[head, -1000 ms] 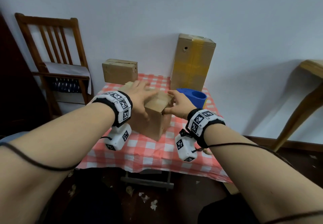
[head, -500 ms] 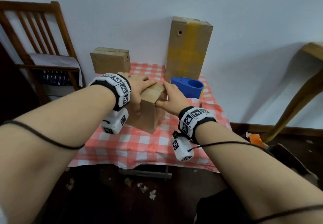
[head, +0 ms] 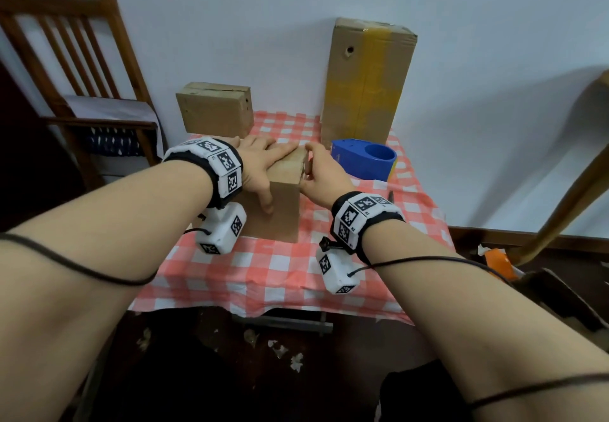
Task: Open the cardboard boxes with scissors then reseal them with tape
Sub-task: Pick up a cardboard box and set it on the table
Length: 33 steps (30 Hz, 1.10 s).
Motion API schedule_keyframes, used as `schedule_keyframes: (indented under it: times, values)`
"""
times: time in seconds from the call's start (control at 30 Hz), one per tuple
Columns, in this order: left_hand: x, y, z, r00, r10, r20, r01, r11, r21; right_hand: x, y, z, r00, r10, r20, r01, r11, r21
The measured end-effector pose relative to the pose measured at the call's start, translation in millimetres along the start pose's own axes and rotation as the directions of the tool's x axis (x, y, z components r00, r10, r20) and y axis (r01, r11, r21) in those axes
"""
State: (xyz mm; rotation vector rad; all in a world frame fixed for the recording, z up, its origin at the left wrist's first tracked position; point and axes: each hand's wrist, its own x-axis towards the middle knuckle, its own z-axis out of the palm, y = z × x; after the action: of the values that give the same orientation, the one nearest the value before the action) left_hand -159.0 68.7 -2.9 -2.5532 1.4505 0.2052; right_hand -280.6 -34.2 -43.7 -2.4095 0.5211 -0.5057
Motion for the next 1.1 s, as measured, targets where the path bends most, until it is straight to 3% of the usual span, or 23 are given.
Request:
schedule_keyframes:
  times: [0.2,0.4,0.7,0.97,1.1]
  values:
    - [-0.4,1.6,3.0,1.000,-0.001,-0.022,0.001,1.000,0.001,6.7,-3.1,5.3,0.999,0.000,-0.054,-0.007,0.992,-0.123]
    - [-0.6,1.2,3.5,0.999,-0.012,-0.036,0.012,1.000,-0.014,10.0,1.4,10.1,0.990,-0.137,-0.028,0.123,0.949,-0.290]
    - [-2.2,1.9,3.3,0.999,-0.021,-0.031,0.020,0.998,-0.053,8.0,6.5,6.7,0.982,-0.180,0.060,0.189,0.934,-0.302]
    - [-0.5,0.0,5.6,0.999,-0.019,-0.044,0.017,0.999,-0.038,6.7,12.7,1.3,0.986,-0.152,0.071,0.160,0.978,-0.132]
    - [-2.7,0.5,4.3,0.999,-0.012,-0.046,0.010,0.999,-0.043,5.6,18.7,5.2,0.994,-0.111,0.024,0.107,0.985,0.135]
